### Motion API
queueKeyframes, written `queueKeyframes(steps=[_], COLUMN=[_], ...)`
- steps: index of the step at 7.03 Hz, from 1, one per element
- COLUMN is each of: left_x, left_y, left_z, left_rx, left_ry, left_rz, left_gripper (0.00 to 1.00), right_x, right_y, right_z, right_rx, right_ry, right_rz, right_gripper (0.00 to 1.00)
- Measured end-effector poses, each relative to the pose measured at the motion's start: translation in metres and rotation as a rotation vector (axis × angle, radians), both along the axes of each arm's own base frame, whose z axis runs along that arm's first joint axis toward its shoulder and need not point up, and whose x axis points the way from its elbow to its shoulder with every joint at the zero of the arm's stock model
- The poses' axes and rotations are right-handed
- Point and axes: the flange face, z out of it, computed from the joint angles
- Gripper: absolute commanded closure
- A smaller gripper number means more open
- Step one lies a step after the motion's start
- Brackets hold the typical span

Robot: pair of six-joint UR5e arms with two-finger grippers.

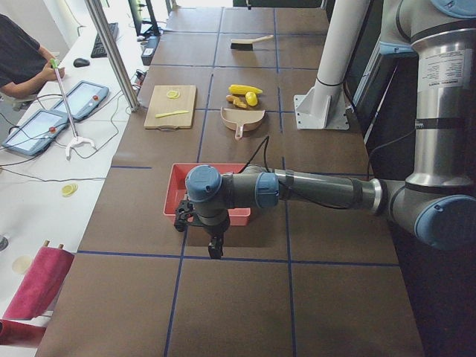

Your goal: Sweep and dump trash into bin

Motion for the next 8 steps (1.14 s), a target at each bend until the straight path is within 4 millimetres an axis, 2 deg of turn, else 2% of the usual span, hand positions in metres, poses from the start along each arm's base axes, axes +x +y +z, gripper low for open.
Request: queueKeyframes(steps=[2,4,6,8], left_x=[0.015,0.050,0.102,0.141], left_y=[0.004,0.001,-0.004,-0.017], left_z=[-0.012,-0.041,-0.089,-0.150], left_rx=[0.100,0.244,0.423,0.561], left_ry=[0.077,0.192,0.234,0.273], left_rz=[0.023,0.099,0.221,0.293], left_gripper=[0.00,0.00,0.00,0.00], right_x=[-0.001,-0.003,-0.008,-0.035], right_y=[-0.001,-0.001,-0.004,-0.006], right_z=[-0.003,-0.008,-0.014,-0.027], right_rx=[0.003,0.013,0.009,0.023], right_ry=[-0.006,-0.034,-0.046,-0.067], right_rz=[0.001,0.000,0.039,0.094], right_gripper=[0.00,0.01,0.01,0.01])
